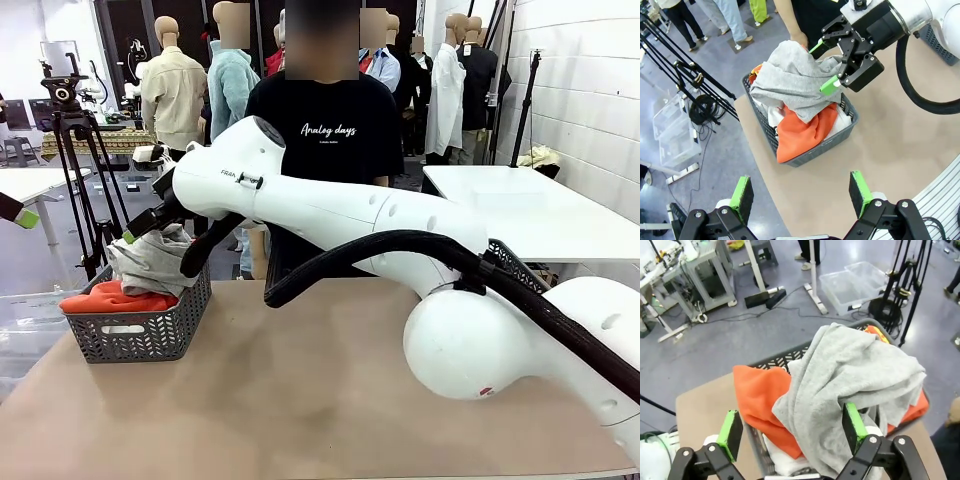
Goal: Sort the tops and bottoms.
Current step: Sort the clothes according to human instructions.
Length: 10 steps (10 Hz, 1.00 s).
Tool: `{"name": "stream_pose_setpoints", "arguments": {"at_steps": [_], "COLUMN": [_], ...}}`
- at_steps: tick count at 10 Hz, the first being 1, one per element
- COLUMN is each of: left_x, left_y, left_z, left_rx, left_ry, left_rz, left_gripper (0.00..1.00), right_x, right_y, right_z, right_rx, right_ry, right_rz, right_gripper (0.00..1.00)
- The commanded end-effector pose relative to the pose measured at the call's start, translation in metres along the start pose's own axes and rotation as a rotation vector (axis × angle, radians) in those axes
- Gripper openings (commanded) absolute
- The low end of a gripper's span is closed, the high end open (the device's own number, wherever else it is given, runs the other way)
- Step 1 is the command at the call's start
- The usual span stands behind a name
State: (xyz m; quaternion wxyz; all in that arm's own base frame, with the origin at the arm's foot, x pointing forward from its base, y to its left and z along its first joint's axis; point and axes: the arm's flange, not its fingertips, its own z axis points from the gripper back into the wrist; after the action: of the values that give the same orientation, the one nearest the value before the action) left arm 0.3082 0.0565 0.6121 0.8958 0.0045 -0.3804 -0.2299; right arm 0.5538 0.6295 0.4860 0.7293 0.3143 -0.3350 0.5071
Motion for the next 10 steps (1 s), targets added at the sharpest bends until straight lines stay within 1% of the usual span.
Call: {"name": "stream_pose_setpoints", "arguments": {"at_steps": [1,2,6,9,10], "left_x": [-0.0002,-0.0002,-0.0002,-0.0002,-0.0002], "left_y": [0.0007,0.0007,0.0007,0.0007,0.0007], "left_z": [-0.0001,-0.0001,-0.0001,-0.0001,-0.0001], "left_rx": [0.001,0.001,0.001,0.001,0.001], "left_ry": [0.0,0.0,0.0,0.0,0.0], "left_rz": [0.002,0.002,0.002,0.002,0.002], "left_gripper": [1.0,1.0,1.0,1.0,1.0], "right_x": [0.1091,0.1084,0.1057,0.108,0.11], "right_y": [-0.0553,-0.0549,-0.0492,-0.0493,-0.0554], "right_z": [-0.0807,-0.0792,-0.0783,-0.0776,-0.0785], "right_rx": [-0.05,-0.043,-0.068,-0.075,-0.066], "right_ry": [0.019,0.02,0.099,0.127,0.16], "right_rz": [-0.009,-0.017,-0.094,-0.125,-0.192], "right_gripper": [1.0,1.0,1.0,1.0,1.0]}}
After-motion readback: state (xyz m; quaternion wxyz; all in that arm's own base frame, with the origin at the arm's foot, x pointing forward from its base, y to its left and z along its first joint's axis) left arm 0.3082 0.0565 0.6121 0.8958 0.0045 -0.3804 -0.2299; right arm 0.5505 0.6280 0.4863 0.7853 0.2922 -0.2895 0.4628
